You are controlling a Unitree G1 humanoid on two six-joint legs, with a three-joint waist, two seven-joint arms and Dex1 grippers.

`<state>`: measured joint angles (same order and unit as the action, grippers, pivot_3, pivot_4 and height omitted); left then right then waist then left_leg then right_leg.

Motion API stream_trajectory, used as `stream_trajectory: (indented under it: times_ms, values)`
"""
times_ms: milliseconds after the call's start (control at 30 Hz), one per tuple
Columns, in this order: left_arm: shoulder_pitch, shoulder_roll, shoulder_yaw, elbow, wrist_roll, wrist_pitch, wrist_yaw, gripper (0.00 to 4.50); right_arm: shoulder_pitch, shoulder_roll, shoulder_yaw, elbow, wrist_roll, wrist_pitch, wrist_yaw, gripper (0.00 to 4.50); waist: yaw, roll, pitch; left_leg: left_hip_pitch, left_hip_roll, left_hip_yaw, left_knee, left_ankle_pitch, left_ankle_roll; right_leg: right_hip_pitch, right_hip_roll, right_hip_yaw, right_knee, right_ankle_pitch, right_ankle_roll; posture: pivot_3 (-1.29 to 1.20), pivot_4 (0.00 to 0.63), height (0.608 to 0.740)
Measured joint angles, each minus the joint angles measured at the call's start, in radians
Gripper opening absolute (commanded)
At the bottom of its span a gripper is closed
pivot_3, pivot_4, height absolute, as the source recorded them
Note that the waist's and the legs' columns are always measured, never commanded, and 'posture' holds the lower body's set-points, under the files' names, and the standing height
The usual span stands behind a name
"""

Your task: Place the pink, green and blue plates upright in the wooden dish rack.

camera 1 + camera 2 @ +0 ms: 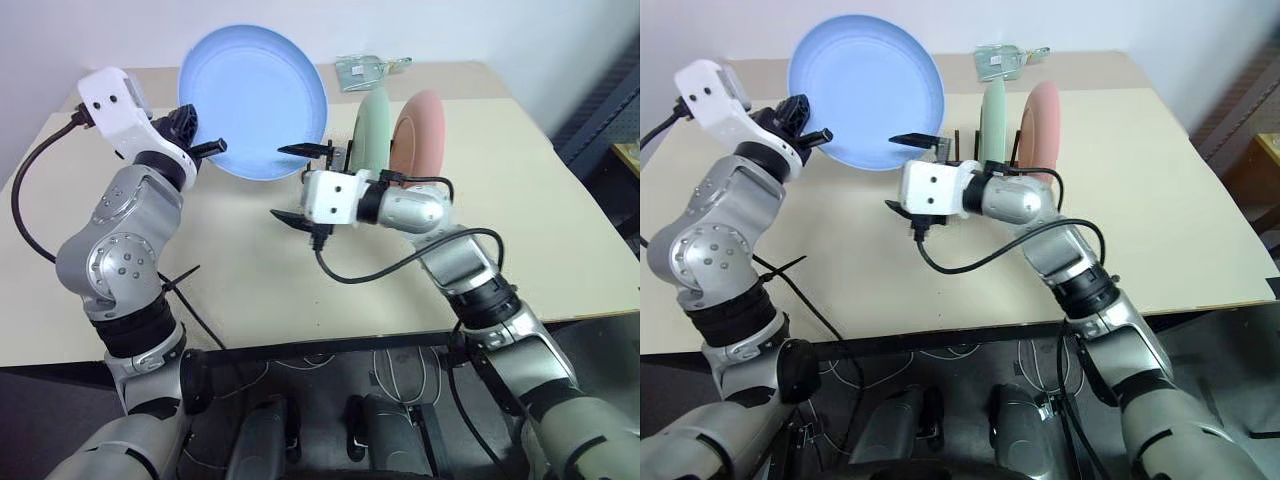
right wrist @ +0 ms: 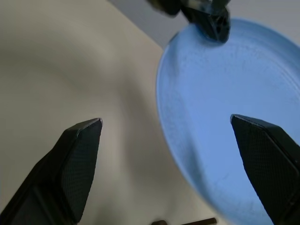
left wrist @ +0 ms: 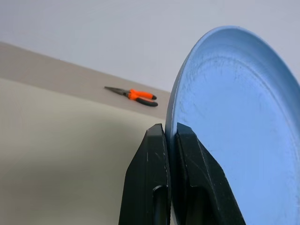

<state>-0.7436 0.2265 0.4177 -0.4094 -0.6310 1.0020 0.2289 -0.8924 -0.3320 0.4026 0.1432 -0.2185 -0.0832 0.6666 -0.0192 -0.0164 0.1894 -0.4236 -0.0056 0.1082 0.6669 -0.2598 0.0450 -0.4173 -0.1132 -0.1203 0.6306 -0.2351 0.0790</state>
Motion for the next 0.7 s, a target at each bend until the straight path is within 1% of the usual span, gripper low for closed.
stream_trajectory:
  times_ms: [33, 133, 267, 333, 367, 400, 433, 467, 500, 533, 567, 600, 633, 700]
  values:
    - [-0.001, -0.002, 0.000, -0.015, -0.012, 0.015, 0.006, 0.03, -0.032, 0.011, 0.012, 0.060, -0.036, -0.030, -0.035, 4.50, 0.000, 0.000, 0.000, 0.000, 0.000, 0.000, 0.000, 0.000, 0.000, 0.000, 0.000, 0.000, 0.000, 0.000, 0.000, 0.00, 0.150, 0.740]
    - [-0.002, -0.011, -0.002, -0.050, -0.034, 0.043, 0.021, 0.00, -0.093, 0.028, 0.021, 0.174, -0.103, -0.099, -0.104, 3.65, 0.008, 0.000, 0.000, -0.001, -0.001, -0.001, 0.000, 0.000, 0.000, 0.000, 0.000, 0.000, -0.001, 0.000, 0.000, 0.00, 0.150, 0.740]
    - [-0.002, -0.013, 0.002, -0.065, -0.038, 0.058, 0.039, 0.00, -0.105, 0.036, 0.023, 0.234, -0.129, -0.163, -0.125, 1.53, 0.004, 0.000, 0.000, -0.001, -0.001, -0.001, 0.000, 0.000, 0.000, 0.000, 0.000, 0.000, 0.000, 0.000, 0.000, 0.00, 0.150, 0.740]
    - [-0.002, -0.013, 0.011, -0.065, -0.042, 0.062, 0.045, 0.00, -0.104, 0.036, 0.027, 0.244, -0.142, -0.197, -0.128, 0.52, 0.003, 0.000, 0.000, -0.001, -0.001, -0.001, 0.000, 0.000, 0.000, 0.000, 0.000, 0.000, 0.000, 0.000, 0.000, 0.00, 0.150, 0.740]
    - [-0.002, -0.013, 0.017, -0.064, -0.044, 0.062, 0.046, 0.00, -0.104, 0.034, 0.029, 0.244, -0.152, -0.211, -0.127, 0.09, 0.002, 0.000, 0.000, -0.001, -0.001, -0.001, 0.000, 0.000, 0.000, 0.000, 0.001, 0.000, 0.000, 0.000, 0.000, 0.00, 0.150, 0.740]
    - [-0.004, -0.013, 0.025, -0.063, -0.047, 0.062, 0.048, 0.00, -0.104, 0.034, 0.039, 0.243, -0.160, -0.231, -0.126, 0.04, 0.002, 0.000, 0.000, -0.001, -0.001, -0.002, 0.000, 0.000, 0.000, 0.000, 0.001, 0.000, 0.000, 0.000, 0.000, 0.00, 0.150, 0.740]
    - [-0.006, -0.021, 0.037, -0.060, -0.055, 0.061, 0.050, 0.66, -0.103, 0.035, 0.039, 0.243, -0.162, -0.237, -0.128, 0.00, 0.002, 0.000, 0.000, -0.001, -0.001, -0.002, 0.000, 0.000, 0.000, 0.000, 0.001, 0.000, 0.000, 0.000, 0.000, 0.00, 0.150, 0.740]
    - [-0.010, -0.034, 0.051, -0.056, -0.062, 0.056, 0.055, 0.92, -0.103, 0.034, 0.039, 0.243, -0.164, -0.244, -0.128, 0.00, 0.002, 0.000, 0.000, -0.001, 0.000, -0.002, 0.000, 0.000, 0.000, 0.000, 0.001, 0.000, -0.001, 0.000, 0.000, 0.00, 0.150, 0.740]
    - [-0.022, -0.051, 0.075, -0.043, -0.081, 0.048, 0.063, 1.38, -0.103, 0.036, 0.039, 0.241, -0.166, -0.248, -0.130, 0.00, 0.004, 0.000, 0.000, -0.001, 0.000, -0.002, 0.000, 0.000, 0.000, 0.000, 0.000, 0.000, -0.001, 0.000, 0.000, 0.00, 0.150, 0.740]
    - [-0.035, -0.062, 0.093, -0.034, -0.096, 0.037, 0.070, 1.71, -0.102, 0.035, 0.039, 0.241, -0.170, -0.246, -0.130, 0.00, 0.006, 0.000, 0.000, -0.001, 0.000, -0.002, 0.000, 0.000, 0.000, 0.001, 0.000, 0.000, -0.001, 0.000, 0.000, 0.00, 0.150, 0.740]
    - [-0.062, -0.070, 0.128, -0.016, -0.117, 0.012, 0.082, 2.36, -0.102, 0.035, 0.039, 0.240, -0.173, -0.247, -0.132, 0.00, 0.006, -0.001, 0.001, -0.001, 0.000, -0.002, 0.001, 0.000, 0.000, 0.001, 0.000, -0.001, -0.001, 0.000, 0.000, 0.00, 0.150, 0.740]
    - [-0.089, -0.067, 0.157, 0.001, -0.124, -0.022, 0.090, 2.74, -0.101, 0.034, 0.037, 0.239, -0.173, -0.247, -0.132, 0.00, 0.005, -0.001, 0.001, -0.001, -0.001, -0.002, 0.001, 0.000, 0.000, 0.001, 0.000, -0.001, -0.001, 0.000, 0.000, 0.00, 0.150, 0.740]
    - [-0.113, -0.046, 0.182, 0.018, -0.120, -0.062, 0.100, 2.74, -0.100, 0.034, 0.036, 0.235, -0.172, -0.247, -0.132, 0.00, 0.004, -0.001, 0.001, -0.001, -0.001, -0.002, 0.000, 0.000, 0.000, 0.001, 0.000, -0.001, -0.001, 0.000, 0.000, 0.00, 0.150, 0.740]
    - [-0.132, 0.044, 0.212, 0.062, -0.071, -0.148, 0.104, 2.74, -0.085, 0.033, 0.015, 0.209, -0.151, -0.237, -0.125, 0.00, -0.003, 0.000, 0.001, 0.000, 0.000, -0.002, -0.001, 0.000, 0.000, 0.000, 0.001, 0.000, 0.000, 0.000, 0.000, 0.00, 0.150, 0.740]
